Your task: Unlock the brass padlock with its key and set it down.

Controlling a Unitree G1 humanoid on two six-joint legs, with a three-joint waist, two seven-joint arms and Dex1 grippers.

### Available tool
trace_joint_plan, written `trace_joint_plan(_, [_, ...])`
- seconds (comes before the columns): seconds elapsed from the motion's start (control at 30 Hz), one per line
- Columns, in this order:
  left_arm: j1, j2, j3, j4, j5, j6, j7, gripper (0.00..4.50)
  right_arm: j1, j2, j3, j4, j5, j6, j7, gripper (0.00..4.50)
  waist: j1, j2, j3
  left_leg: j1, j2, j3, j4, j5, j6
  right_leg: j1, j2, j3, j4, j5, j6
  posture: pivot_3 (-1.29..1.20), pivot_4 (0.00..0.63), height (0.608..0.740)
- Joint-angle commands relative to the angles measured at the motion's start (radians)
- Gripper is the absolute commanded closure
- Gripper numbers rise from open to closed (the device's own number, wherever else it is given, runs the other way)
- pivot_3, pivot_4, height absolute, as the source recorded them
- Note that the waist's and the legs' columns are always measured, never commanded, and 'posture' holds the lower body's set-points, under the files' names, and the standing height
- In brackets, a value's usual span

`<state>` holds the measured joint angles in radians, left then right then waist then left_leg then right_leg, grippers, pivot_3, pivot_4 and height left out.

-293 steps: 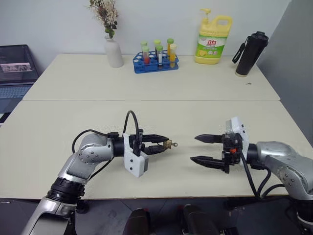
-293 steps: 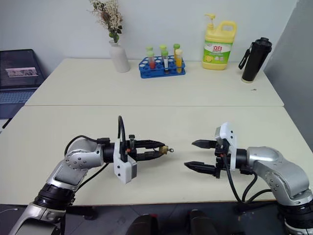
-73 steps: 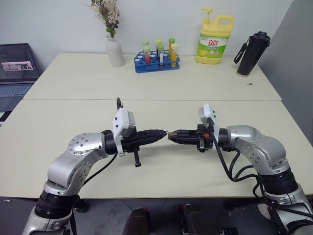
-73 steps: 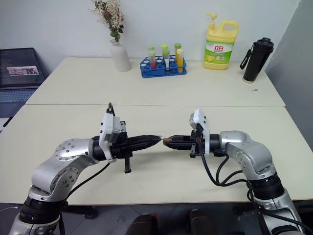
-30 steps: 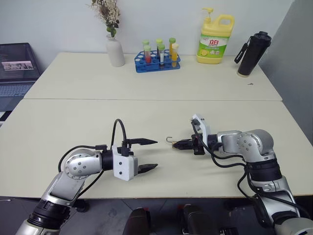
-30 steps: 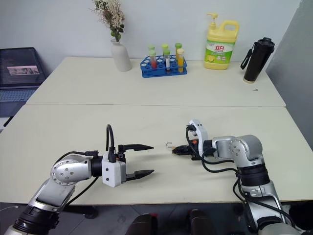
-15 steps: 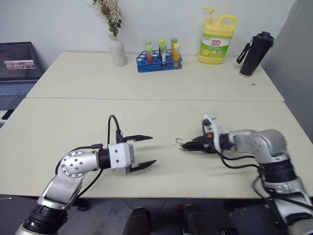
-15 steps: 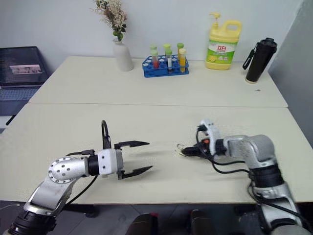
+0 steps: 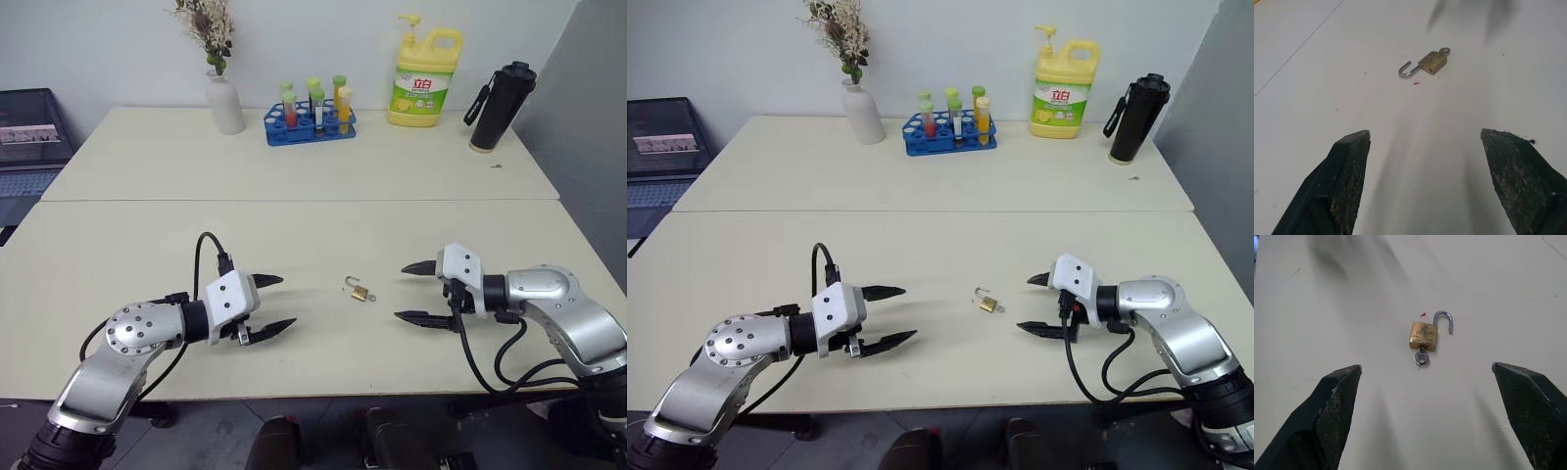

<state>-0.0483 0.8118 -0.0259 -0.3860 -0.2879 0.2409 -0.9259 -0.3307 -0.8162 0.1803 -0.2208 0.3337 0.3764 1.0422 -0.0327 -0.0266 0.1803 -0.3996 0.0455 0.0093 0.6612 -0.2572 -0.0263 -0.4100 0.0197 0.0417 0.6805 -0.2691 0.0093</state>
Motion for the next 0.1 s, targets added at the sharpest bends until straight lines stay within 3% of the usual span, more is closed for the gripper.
trace_joint_plan(0.03, [-0.019,0.009,0.04,-0.029,-0.04,0.007,-0.023,0.73,-0.015,0.013,-0.02,-0.002,-0.01,-0.031,0.009,0.02,0.001,0.0,0.0,0.0,0.0,0.0,0.0,0.0,0.0,0.0,0.0,0.0,0.0,0.0,0.0,0.0,0.15,0.74])
trace_joint_plan(0.1, [-0.02,0.006,0.046,-0.027,-0.053,0.013,-0.032,0.73,-0.021,0.022,-0.016,0.007,-0.016,-0.034,0.01,0.02,0.001,0.0,0.0,0.0,0.0,0.0,0.0,0.0,0.0,0.0,0.0,0.0,0.0,0.0,0.0,0.0,0.15,0.74])
